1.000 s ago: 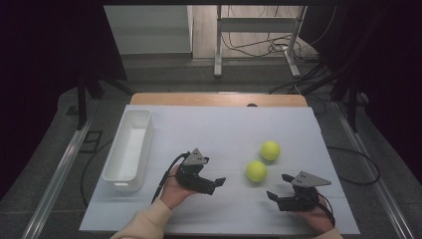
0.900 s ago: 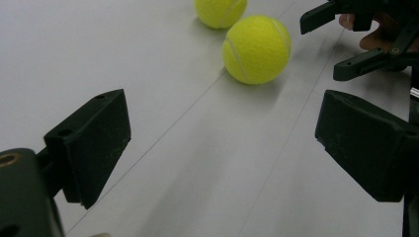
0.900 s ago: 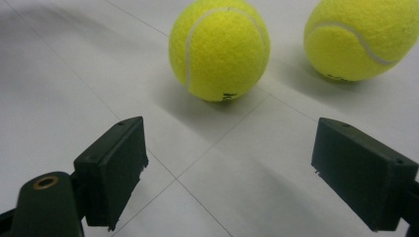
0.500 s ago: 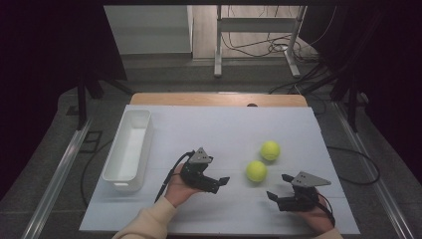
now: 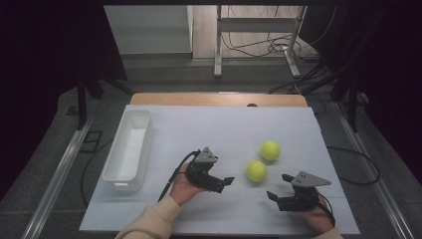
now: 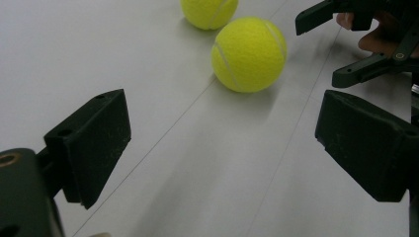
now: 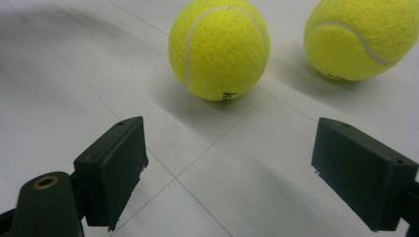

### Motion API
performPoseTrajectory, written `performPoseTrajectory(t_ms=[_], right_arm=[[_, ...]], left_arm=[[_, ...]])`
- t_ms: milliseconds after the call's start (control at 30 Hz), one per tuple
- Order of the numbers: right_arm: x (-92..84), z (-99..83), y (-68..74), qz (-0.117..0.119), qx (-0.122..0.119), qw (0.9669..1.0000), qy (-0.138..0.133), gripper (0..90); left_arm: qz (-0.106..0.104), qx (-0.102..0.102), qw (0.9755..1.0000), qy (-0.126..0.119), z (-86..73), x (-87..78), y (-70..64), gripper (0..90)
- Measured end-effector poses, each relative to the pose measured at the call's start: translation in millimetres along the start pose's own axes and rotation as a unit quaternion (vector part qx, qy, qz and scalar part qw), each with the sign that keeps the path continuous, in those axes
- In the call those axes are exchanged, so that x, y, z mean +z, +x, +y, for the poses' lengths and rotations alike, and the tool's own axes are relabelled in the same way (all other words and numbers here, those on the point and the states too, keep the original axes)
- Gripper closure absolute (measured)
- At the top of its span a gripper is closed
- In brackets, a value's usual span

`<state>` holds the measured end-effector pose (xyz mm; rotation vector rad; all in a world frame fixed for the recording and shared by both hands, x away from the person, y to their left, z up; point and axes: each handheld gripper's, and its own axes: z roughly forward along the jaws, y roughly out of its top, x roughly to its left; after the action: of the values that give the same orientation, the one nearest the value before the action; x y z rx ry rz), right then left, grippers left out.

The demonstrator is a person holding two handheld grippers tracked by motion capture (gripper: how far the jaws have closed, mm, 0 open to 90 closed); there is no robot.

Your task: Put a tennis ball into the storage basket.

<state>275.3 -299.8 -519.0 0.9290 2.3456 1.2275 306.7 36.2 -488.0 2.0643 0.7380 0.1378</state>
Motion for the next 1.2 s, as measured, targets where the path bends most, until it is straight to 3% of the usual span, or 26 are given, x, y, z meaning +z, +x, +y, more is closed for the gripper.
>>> performPoseTrajectory(t_ms=[533, 1200], right_arm=[[-1.5, 0.4, -1.2, 0.003, 0.001, 1.0, -0.003, 14.1], [-0.9, 0.3, -1.3, 0.004, 0.004, 1.0, -0.004, 14.1]], left_arm=[[-0.014, 0.009, 0.9998, 0.012, 13.0, 22.4, -5.5, 7.8], [-0.032, 0.001, 0.9994, 0.013, 25.6, 39.0, -7.7, 7.9]])
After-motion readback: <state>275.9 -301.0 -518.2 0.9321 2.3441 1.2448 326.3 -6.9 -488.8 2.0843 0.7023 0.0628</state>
